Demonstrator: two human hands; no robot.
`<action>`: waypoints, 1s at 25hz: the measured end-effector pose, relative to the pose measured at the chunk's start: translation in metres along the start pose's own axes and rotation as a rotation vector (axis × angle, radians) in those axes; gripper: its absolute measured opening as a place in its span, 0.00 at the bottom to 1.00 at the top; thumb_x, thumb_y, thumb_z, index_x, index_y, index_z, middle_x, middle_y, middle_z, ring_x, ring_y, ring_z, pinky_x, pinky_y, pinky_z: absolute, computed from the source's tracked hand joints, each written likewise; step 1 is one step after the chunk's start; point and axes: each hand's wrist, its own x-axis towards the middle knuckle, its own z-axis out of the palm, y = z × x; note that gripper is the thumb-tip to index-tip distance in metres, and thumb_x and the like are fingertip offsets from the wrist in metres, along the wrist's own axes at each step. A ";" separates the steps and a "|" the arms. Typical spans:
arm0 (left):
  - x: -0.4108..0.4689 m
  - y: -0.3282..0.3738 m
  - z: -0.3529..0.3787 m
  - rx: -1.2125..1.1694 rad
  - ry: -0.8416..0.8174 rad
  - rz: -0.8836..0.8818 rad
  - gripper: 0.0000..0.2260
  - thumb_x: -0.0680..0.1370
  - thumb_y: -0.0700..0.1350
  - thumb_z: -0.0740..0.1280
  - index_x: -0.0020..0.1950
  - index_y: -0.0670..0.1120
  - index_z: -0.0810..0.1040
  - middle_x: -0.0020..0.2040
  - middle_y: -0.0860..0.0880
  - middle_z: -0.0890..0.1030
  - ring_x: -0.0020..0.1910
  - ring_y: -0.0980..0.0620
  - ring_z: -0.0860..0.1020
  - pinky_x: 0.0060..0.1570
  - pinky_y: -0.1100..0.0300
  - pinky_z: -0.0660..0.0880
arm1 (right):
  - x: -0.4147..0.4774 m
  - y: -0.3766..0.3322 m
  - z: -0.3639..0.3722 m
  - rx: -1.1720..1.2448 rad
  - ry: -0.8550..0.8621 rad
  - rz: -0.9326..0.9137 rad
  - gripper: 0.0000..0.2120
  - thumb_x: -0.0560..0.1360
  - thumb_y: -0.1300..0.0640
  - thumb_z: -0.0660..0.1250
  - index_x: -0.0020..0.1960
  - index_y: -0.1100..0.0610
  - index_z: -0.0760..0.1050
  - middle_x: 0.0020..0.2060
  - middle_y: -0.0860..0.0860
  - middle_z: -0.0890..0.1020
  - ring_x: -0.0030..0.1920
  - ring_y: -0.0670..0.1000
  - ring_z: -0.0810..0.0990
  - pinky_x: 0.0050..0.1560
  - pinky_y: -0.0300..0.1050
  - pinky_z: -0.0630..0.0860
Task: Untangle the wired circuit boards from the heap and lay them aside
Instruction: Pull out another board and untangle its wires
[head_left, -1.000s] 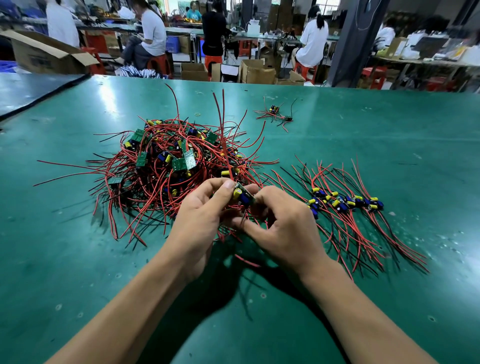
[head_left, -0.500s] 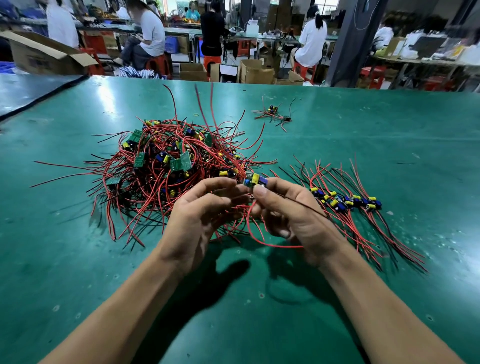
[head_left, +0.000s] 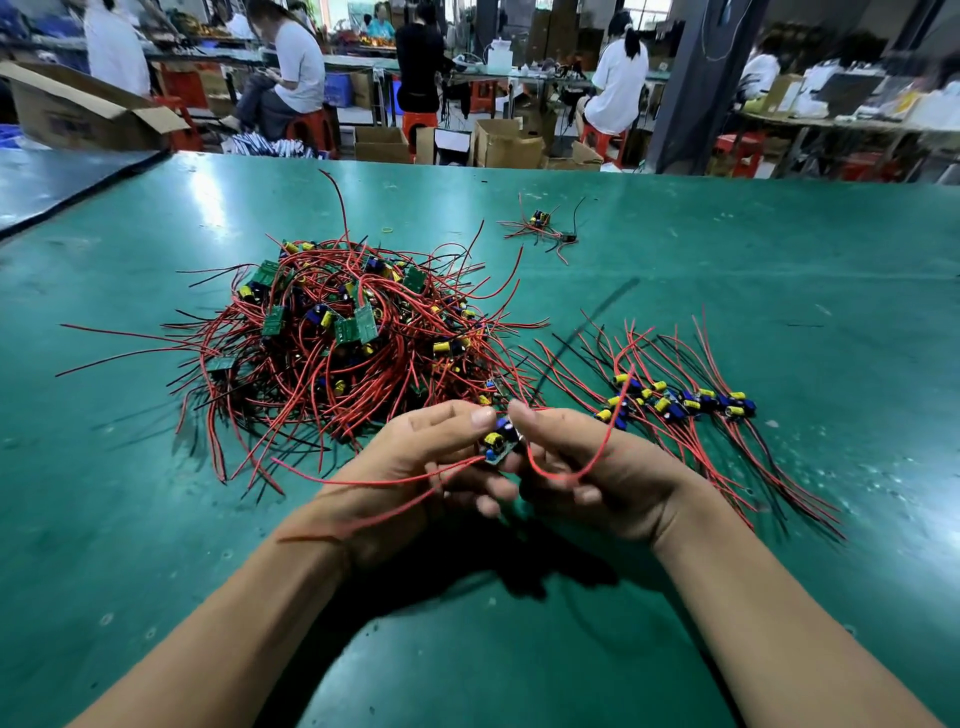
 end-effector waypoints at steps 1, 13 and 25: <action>0.000 -0.002 0.000 -0.034 0.041 0.038 0.12 0.70 0.45 0.74 0.49 0.41 0.79 0.39 0.41 0.83 0.31 0.48 0.82 0.28 0.60 0.78 | 0.003 0.000 0.000 0.015 0.058 0.001 0.19 0.75 0.43 0.70 0.39 0.60 0.78 0.27 0.47 0.77 0.19 0.40 0.70 0.17 0.29 0.58; 0.001 -0.012 0.002 0.006 0.155 0.043 0.16 0.68 0.45 0.73 0.52 0.38 0.83 0.40 0.38 0.83 0.32 0.45 0.82 0.31 0.59 0.79 | 0.005 0.002 -0.014 -0.043 0.168 -0.147 0.15 0.66 0.50 0.77 0.51 0.52 0.85 0.33 0.47 0.74 0.26 0.40 0.65 0.25 0.32 0.57; -0.002 -0.025 0.009 0.229 0.007 0.136 0.04 0.71 0.40 0.73 0.43 0.46 0.80 0.42 0.41 0.83 0.39 0.47 0.82 0.37 0.57 0.81 | 0.014 0.004 -0.009 0.014 0.364 -0.299 0.04 0.68 0.55 0.75 0.41 0.53 0.81 0.27 0.48 0.72 0.20 0.43 0.65 0.19 0.33 0.64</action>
